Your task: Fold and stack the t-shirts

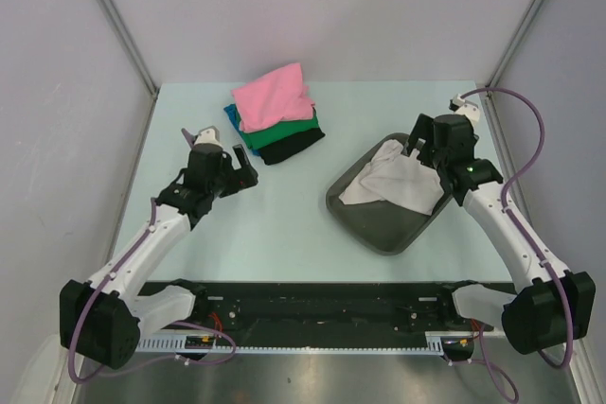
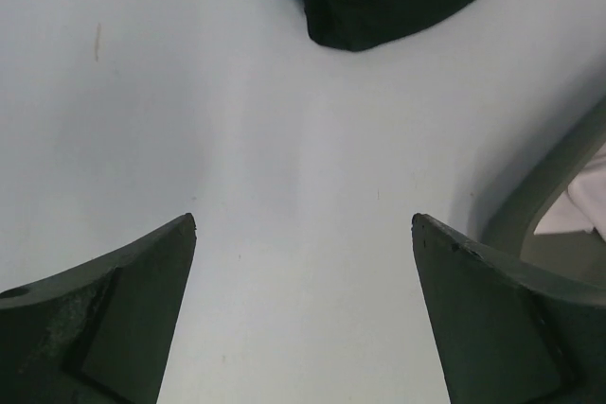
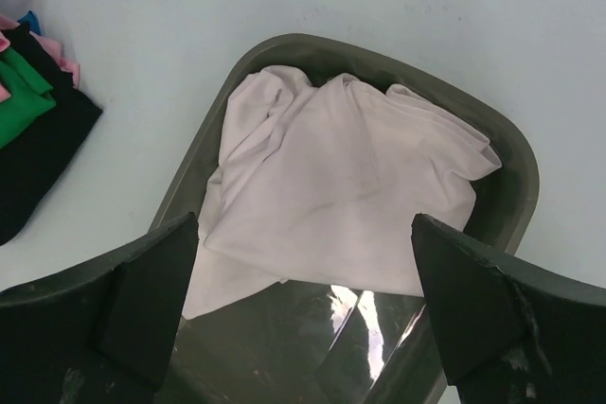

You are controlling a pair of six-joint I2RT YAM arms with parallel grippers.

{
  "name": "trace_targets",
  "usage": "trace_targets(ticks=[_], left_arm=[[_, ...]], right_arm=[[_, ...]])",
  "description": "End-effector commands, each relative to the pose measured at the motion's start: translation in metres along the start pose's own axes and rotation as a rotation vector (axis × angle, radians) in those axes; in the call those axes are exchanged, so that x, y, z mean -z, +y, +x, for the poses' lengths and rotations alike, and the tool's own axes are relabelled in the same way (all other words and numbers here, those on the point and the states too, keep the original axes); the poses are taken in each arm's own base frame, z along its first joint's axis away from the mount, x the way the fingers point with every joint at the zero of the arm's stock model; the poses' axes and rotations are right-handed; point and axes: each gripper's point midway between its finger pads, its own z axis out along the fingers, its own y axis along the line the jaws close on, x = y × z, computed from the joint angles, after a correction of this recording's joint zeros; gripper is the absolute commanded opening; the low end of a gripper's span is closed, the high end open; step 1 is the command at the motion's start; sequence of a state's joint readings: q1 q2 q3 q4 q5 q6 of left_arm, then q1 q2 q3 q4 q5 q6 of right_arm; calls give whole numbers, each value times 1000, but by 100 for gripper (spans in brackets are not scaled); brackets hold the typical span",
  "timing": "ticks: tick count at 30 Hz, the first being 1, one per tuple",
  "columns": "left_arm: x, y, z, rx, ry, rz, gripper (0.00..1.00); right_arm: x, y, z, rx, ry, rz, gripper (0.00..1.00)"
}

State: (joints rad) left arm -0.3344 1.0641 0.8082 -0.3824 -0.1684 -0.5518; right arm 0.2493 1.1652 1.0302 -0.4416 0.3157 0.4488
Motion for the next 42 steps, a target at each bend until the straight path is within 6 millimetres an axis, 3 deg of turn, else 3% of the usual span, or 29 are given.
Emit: trace_targets(ticks=[1,6,11,17,21,26,30,34,37,38,40,41,42], left_arm=[[7,-27,-4,72,-6,138,100],[17,-24,-14,77,-36,116,100],[23,-17,-12,103,-47,96,100],[23,-19,-1,135,-40,139,100],[24,-17,2,143,-45,142,100],[24,-19,6,149,-45,168,100],[24,-20,8,149,-38,178,100],[22,-21,11,150,-36,190,100],[21,-21,14,149,-27,191,100],[21,-21,16,148,-23,192,100],[20,-21,17,150,-21,194,100],[21,-21,17,150,-21,197,100],[21,-21,17,150,-21,198,100]], right_arm=[[-2,15,-9,9,-16,-53,100],[-7,36,3,53,19,-124,100],[-16,60,33,144,88,-170,100],[-53,49,65,201,163,-83,100],[-82,30,81,153,224,-29,100],[-105,27,94,145,240,-11,100],[-123,25,115,147,283,-1,100],[-138,17,148,157,360,27,99],[-140,14,161,176,387,46,81],[-140,12,165,189,393,60,66],[-139,9,169,206,400,82,50],[-137,8,167,215,393,92,36],[-135,9,164,220,384,92,28]])
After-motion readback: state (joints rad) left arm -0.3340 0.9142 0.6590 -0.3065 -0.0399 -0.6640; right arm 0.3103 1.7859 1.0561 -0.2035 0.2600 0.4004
